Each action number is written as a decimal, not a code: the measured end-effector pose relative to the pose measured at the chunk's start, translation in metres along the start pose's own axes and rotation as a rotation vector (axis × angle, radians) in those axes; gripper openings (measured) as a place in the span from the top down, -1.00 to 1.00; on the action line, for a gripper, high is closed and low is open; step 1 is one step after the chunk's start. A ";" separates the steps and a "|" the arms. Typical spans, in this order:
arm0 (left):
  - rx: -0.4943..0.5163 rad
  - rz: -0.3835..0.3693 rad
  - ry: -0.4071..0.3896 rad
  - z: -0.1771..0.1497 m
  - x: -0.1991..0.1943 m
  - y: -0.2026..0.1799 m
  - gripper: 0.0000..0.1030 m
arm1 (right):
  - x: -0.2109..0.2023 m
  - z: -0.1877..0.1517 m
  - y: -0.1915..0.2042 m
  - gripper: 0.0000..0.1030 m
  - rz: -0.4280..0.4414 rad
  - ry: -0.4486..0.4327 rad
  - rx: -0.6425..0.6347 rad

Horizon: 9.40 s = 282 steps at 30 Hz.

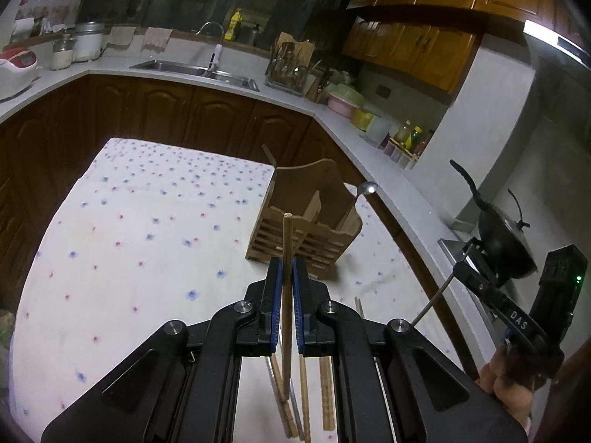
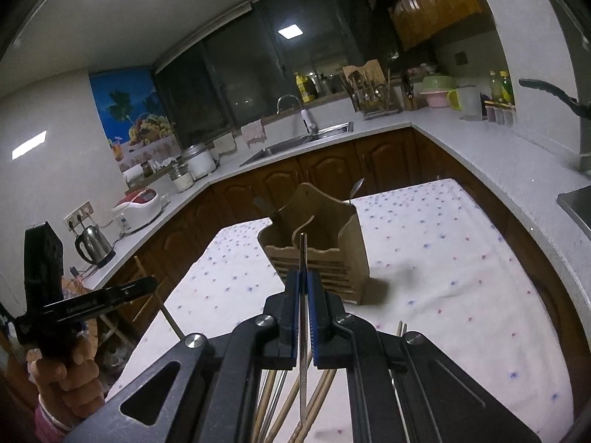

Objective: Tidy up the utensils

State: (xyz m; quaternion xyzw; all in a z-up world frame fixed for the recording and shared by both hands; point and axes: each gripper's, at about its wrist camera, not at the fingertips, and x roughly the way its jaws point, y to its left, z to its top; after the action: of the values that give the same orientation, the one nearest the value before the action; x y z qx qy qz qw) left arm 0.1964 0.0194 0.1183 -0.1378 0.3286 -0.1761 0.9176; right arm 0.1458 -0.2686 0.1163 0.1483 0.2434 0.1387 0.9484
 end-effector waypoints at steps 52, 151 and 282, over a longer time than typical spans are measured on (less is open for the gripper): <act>-0.202 0.075 -0.401 0.145 0.123 0.029 0.90 | 0.138 0.083 -0.039 0.91 -0.123 -0.277 0.025; -0.013 0.249 0.330 -0.087 0.153 0.027 0.11 | 0.090 -0.091 -0.072 0.60 -0.154 0.230 0.110; 0.099 0.037 -0.204 0.082 -0.001 -0.017 0.93 | 0.013 0.078 -0.010 0.90 -0.048 -0.175 0.004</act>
State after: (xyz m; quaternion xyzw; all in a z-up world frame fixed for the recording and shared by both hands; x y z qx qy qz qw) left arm 0.2452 0.0154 0.1861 -0.1035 0.2268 -0.1602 0.9551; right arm 0.1978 -0.2904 0.1730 0.1561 0.1636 0.1019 0.9688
